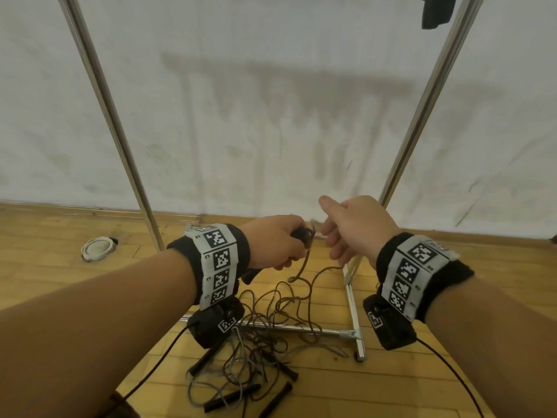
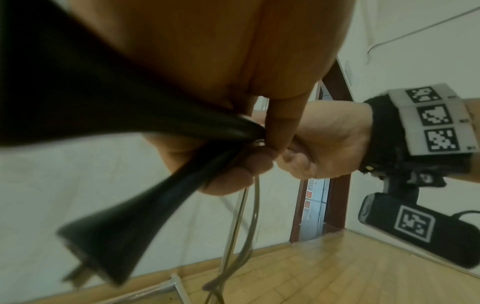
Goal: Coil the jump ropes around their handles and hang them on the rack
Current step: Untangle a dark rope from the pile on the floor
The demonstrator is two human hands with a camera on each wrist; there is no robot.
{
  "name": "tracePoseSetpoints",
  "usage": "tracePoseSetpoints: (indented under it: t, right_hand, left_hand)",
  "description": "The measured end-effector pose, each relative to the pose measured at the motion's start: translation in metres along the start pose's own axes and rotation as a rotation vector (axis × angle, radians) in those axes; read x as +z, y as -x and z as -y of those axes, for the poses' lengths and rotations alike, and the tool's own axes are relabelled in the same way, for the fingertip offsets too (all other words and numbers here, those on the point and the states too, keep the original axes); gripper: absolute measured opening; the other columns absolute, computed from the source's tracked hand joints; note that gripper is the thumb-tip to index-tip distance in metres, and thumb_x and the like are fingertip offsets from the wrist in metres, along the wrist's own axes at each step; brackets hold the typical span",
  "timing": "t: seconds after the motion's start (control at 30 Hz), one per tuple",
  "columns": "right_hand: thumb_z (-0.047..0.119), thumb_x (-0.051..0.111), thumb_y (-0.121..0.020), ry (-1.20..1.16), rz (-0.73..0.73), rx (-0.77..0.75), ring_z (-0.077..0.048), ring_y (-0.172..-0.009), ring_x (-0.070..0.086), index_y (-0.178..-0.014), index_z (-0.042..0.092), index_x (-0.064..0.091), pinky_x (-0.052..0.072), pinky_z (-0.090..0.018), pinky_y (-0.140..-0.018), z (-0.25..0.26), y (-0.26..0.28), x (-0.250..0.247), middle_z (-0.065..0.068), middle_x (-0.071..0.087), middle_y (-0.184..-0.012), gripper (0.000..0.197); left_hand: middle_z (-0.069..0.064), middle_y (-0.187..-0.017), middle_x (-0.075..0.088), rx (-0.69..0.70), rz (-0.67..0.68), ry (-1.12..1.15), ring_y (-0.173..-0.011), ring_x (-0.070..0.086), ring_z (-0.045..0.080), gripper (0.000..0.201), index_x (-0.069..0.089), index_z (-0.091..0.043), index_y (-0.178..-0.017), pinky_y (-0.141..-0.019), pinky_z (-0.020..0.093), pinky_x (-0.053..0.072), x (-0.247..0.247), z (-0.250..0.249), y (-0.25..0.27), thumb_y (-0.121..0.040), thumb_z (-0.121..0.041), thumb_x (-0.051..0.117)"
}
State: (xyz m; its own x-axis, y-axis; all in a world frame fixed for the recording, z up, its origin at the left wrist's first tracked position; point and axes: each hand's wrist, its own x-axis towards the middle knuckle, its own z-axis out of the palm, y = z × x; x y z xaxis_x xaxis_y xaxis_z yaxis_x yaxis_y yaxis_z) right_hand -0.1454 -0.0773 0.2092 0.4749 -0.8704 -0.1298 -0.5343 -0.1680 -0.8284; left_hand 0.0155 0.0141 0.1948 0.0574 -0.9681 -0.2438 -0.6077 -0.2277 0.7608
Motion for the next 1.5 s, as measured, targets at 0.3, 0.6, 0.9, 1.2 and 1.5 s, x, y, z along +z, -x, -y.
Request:
tracePoseSetpoints:
  t: [0.3,0.6,0.9,1.2,1.5]
  right_hand:
    - [0.002,0.065,-0.089,0.045,0.370,-0.245,-0.024,-0.110,0.069,-0.132,0.018,0.060,0.052,-0.048,-0.102,0.008,0.015,0.002,-0.003,0.075,-0.112,0.047]
    - [0.049,0.049,-0.103,0.123,0.202,-0.266,-0.011,-0.051,0.058,-0.088,0.021,0.069,0.062,-0.038,-0.066,-0.009,0.003,-0.014,0.012,0.053,-0.058,0.037]
    - [0.044,0.046,-0.105,0.708,0.010,0.056,-0.018,-0.051,0.055,-0.083,0.011,0.063,0.043,-0.024,-0.045,-0.098,-0.019,-0.101,-0.003,0.058,-0.065,0.043]
    - [0.038,0.047,-0.100,0.777,0.198,-0.279,-0.008,-0.083,0.059,-0.096,0.030,0.065,0.048,-0.029,-0.072,-0.010,-0.002,-0.041,0.011,0.063,-0.091,0.020]
    - [0.035,0.052,-0.098,0.656,0.255,-0.332,-0.016,-0.080,0.062,-0.097,0.021,0.069,0.052,-0.036,-0.073,0.004,0.012,-0.013,0.001,0.066,-0.086,0.022]
  left_hand:
    - [-0.002,-0.068,0.054,0.066,-0.166,0.205,-0.054,0.042,0.015,0.012,0.066,-0.018,-0.093,-0.049,0.029,0.035,-0.015,-0.019,0.004,-0.099,-0.027,0.063]
    - [-0.008,-0.056,0.038,0.126,-0.471,0.877,-0.044,0.028,0.011,0.032,0.050,-0.023,-0.074,-0.039,0.024,0.030,-0.042,-0.020,0.007,-0.103,-0.030,0.062]
    - [-0.006,-0.053,0.041,-0.167,-0.977,0.884,-0.041,0.032,0.012,0.023,0.056,-0.019,-0.078,-0.043,0.025,0.029,-0.109,0.043,0.014,-0.100,-0.027,0.056]
    - [-0.021,-0.091,0.071,0.168,-0.359,-0.158,-0.062,0.060,-0.015,0.013,0.069,-0.049,-0.110,-0.052,0.012,0.045,-0.035,-0.003,0.012,-0.098,-0.053,0.065]
    - [-0.009,-0.074,0.073,0.112,-0.198,-0.088,-0.041,0.053,-0.001,0.007,0.073,-0.029,-0.099,-0.043,0.018,0.044,-0.008,-0.019,0.003,-0.094,-0.034,0.075]
